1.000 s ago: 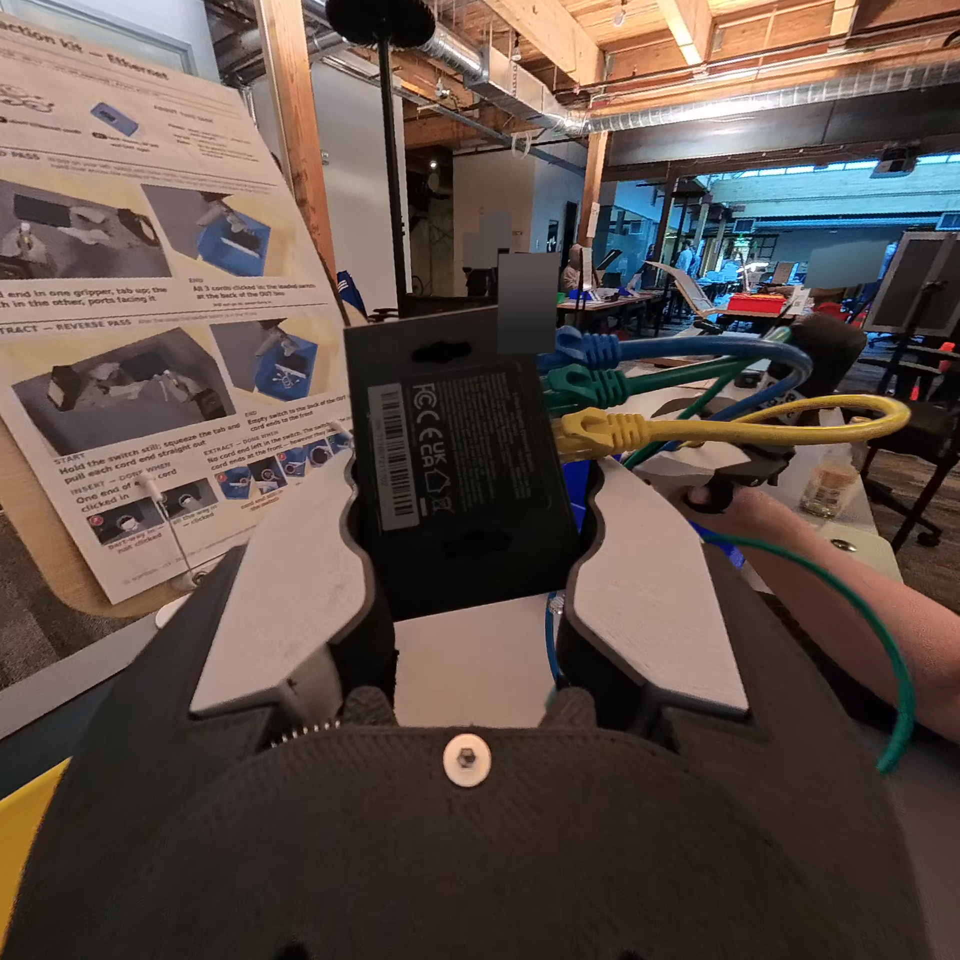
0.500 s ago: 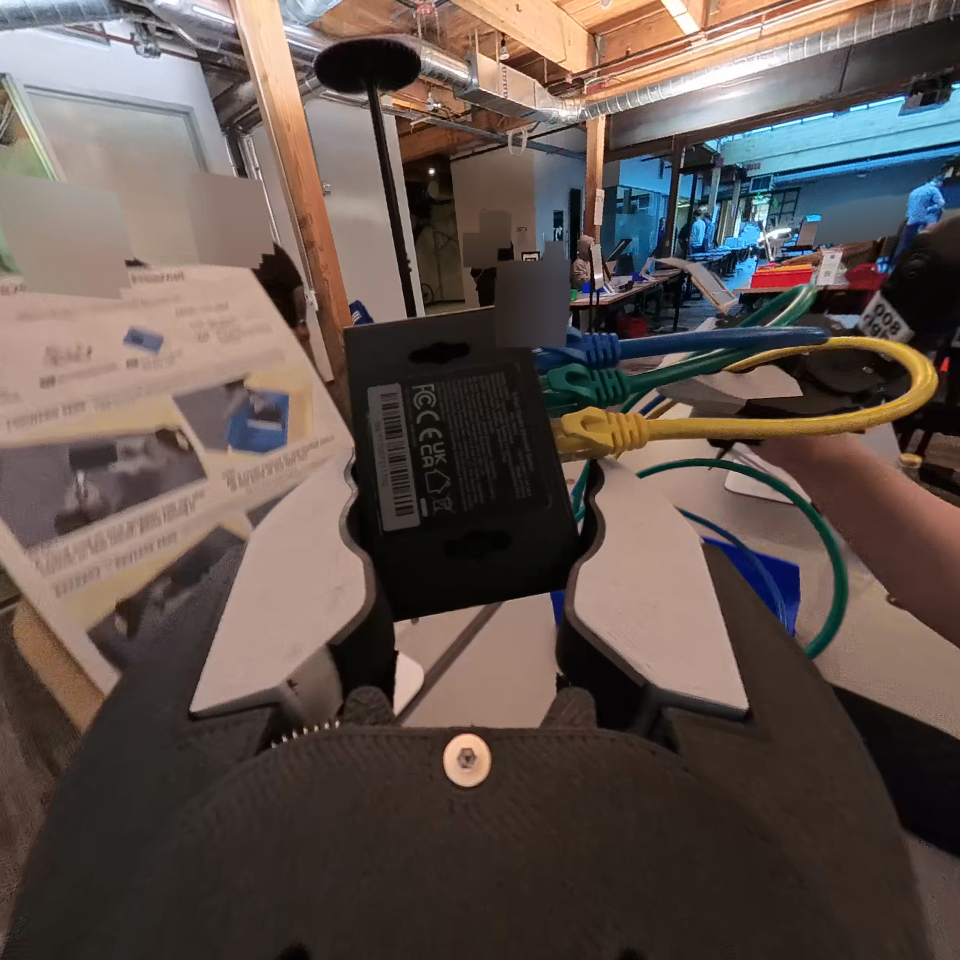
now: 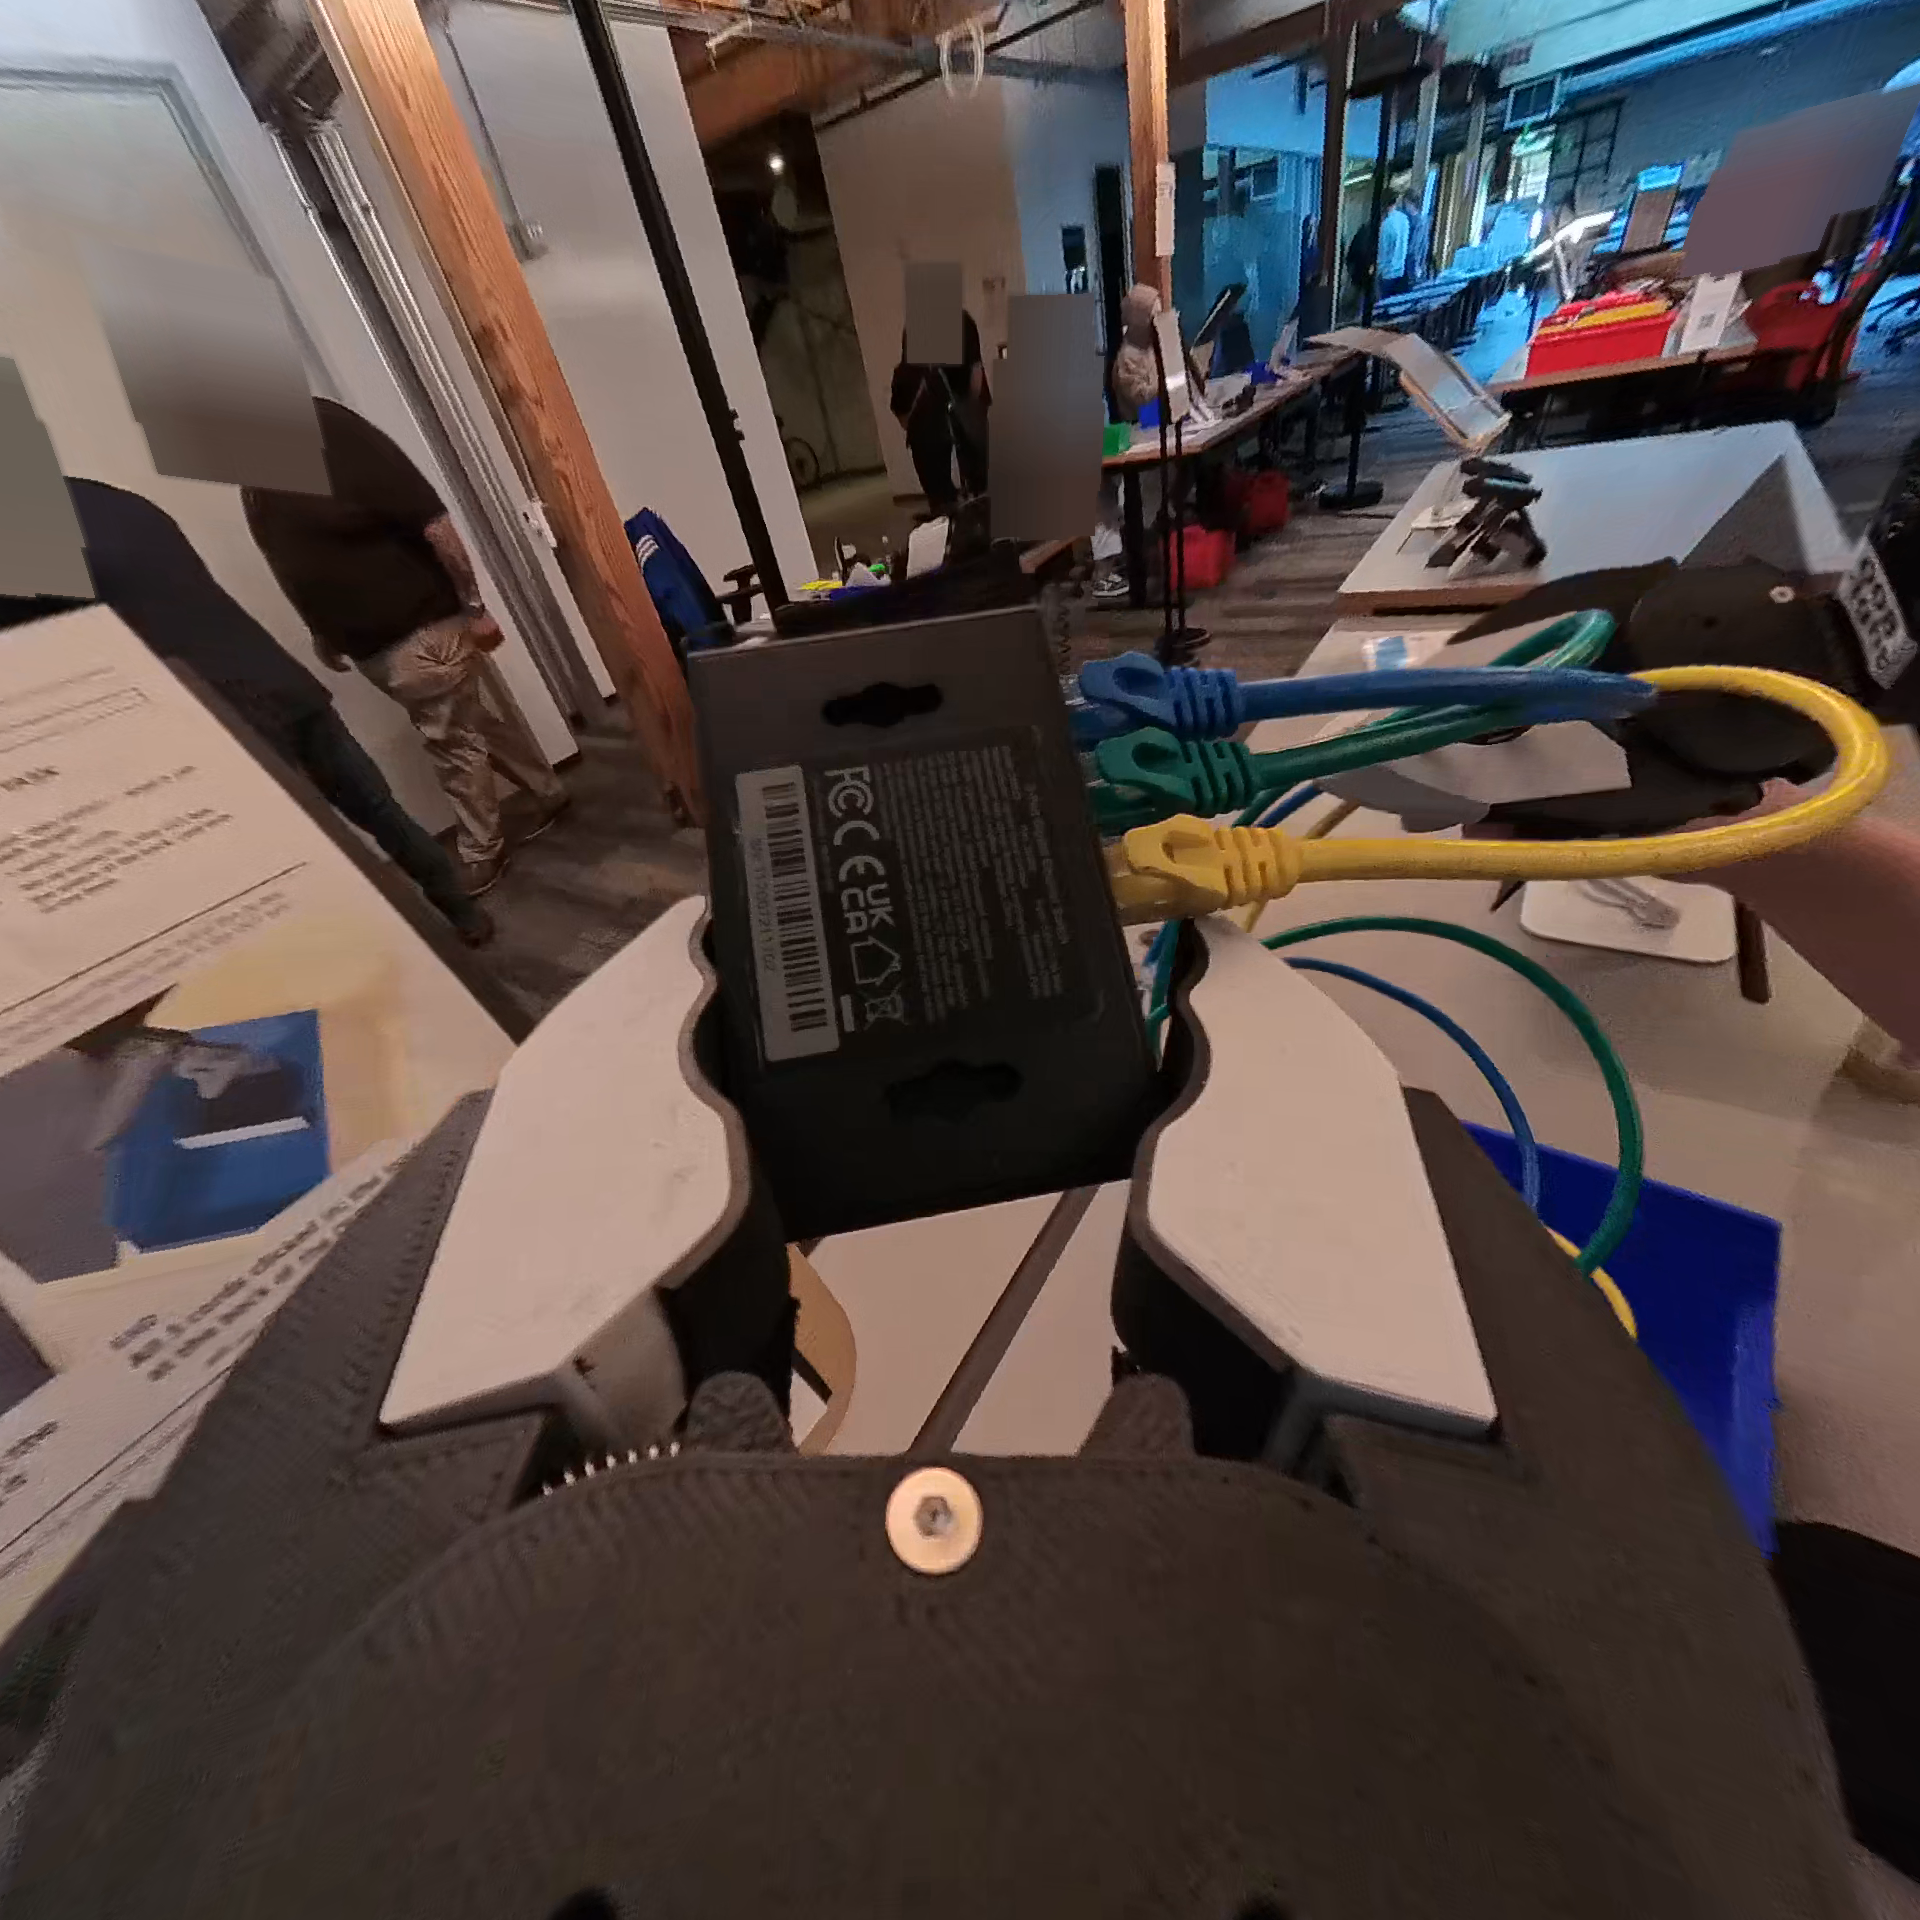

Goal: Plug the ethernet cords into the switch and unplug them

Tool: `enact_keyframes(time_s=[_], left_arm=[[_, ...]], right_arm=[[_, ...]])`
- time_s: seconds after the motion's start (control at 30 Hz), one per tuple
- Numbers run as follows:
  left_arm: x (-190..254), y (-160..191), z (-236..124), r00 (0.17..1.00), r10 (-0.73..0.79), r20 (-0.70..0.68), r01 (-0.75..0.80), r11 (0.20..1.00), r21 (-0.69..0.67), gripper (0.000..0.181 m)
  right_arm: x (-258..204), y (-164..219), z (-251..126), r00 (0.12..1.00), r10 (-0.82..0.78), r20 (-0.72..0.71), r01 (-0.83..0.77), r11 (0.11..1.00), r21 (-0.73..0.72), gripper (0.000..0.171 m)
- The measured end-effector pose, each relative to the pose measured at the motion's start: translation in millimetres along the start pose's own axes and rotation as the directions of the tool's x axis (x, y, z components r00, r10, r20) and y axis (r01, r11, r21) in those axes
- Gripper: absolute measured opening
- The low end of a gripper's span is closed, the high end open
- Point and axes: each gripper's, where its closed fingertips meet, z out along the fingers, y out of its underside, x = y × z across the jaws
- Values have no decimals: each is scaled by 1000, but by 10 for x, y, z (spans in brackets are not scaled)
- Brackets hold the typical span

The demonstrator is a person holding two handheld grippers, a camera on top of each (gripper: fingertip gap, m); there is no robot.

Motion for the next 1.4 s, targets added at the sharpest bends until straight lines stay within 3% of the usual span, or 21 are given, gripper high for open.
enact_keyframes(time_s=[0.17,0.37,0.57,0.63,0.83,0.97,1.17,1.27,1.33,1.4], left_arm=[[120,239,433,998,66,10,-65,996,-56,79],[223,283,699,989,151,7,-150,985,-86,79],[575,669,826,972,219,-85,-230,962,-149,79],[694,855,875,969,215,-119,-234,957,-170,79],[862,1465,1099,958,236,-162,-273,922,-274,79],[833,1699,1211,961,230,-151,-267,913,-307,79],[806,1915,1214,948,273,-165,-315,884,-345,79],[841,2001,1223,946,274,-176,-321,872,-369,79],[875,2087,1244,947,262,-186,-316,862,-395,79],[898,2188,1267,951,247,-189,-306,847,-435,79]], right_arm=[[71,621,55,990,-105,-89,94,988,-119,7],[79,943,65,981,-111,-162,86,984,-158,7],[-427,1458,-109,991,-111,-68,89,958,-272,5],[-598,1633,-219,999,-37,-18,29,942,-333,5],[-985,2343,-457,992,68,103,14,768,-641,3],[-1110,2600,-537,987,85,138,43,681,-731,28],[-1043,2435,-1009,991,58,119,42,718,-694,51],[-1490,1863,-1204,958,159,238,-25,875,-483,71],[-1901,1518,-1277,944,25,329,81,949,-305,69],[-2202,1554,-1249,910,-199,364,305,915,-263,57]])
